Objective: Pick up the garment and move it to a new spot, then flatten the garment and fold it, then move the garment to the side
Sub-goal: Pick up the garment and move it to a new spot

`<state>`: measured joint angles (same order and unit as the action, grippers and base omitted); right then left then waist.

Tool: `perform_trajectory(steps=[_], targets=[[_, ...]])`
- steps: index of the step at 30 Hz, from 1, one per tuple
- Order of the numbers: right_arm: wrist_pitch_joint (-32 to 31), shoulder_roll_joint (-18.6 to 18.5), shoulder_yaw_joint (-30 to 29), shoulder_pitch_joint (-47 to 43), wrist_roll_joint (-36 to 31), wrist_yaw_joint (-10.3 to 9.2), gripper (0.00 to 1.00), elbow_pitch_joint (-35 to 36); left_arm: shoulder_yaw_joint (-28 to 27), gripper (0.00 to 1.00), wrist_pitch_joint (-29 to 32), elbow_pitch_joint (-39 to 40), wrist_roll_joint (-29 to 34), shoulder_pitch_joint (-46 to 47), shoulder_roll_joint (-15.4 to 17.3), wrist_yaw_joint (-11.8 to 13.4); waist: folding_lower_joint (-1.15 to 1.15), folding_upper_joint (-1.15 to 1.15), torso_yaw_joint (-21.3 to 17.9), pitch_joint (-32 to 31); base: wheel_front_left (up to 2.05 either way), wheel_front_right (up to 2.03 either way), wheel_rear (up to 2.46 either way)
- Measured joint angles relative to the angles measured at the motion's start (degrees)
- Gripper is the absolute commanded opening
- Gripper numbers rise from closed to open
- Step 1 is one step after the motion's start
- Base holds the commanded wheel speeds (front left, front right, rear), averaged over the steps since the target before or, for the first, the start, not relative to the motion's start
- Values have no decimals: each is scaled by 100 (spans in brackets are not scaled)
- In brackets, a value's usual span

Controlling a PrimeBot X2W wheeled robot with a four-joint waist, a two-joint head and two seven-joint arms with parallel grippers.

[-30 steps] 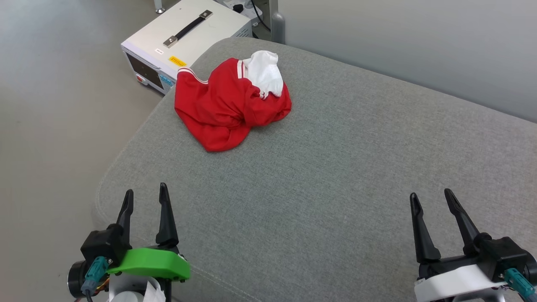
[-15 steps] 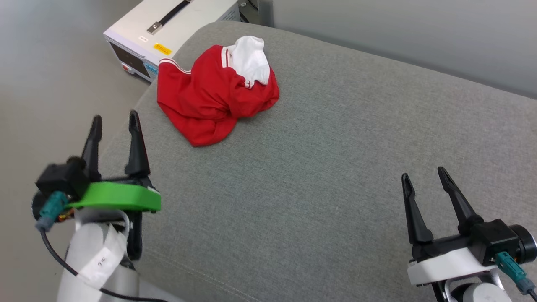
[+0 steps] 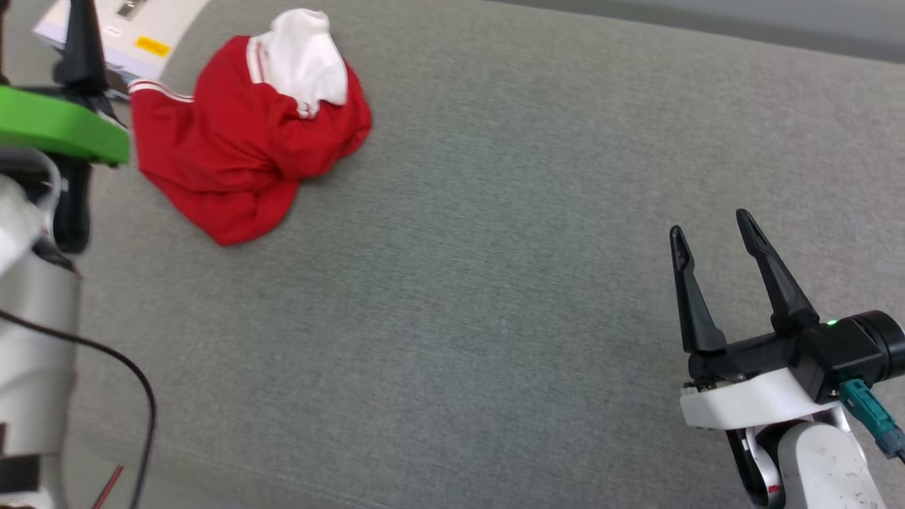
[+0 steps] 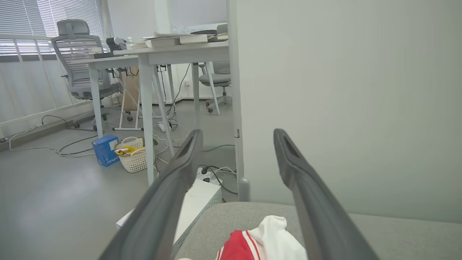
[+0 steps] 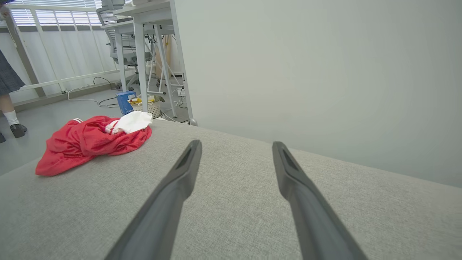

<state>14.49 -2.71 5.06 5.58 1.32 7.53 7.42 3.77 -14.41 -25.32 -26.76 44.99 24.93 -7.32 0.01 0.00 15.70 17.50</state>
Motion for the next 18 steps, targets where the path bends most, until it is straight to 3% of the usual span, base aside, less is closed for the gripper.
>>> perform_trajectory(steps=[4, 11, 18], targets=[[0, 0, 32, 70, 3, 0, 100, 35, 921, 100, 719, -501, -722, 620, 641, 0, -1, 0, -249, 194, 0, 0, 0], [0, 0, 47, 187, 9, 0, 100, 66, 2294, 100, 3047, -969, -2057, 1324, 1357, -1, -1, 0, -630, 488, 0, 0, 0], [0, 0, 46, 313, -5, 0, 100, 137, 3257, 100, 4759, -1168, -2647, 1778, 1727, -1, -1, 0, -896, 846, 0, 0, 0]])
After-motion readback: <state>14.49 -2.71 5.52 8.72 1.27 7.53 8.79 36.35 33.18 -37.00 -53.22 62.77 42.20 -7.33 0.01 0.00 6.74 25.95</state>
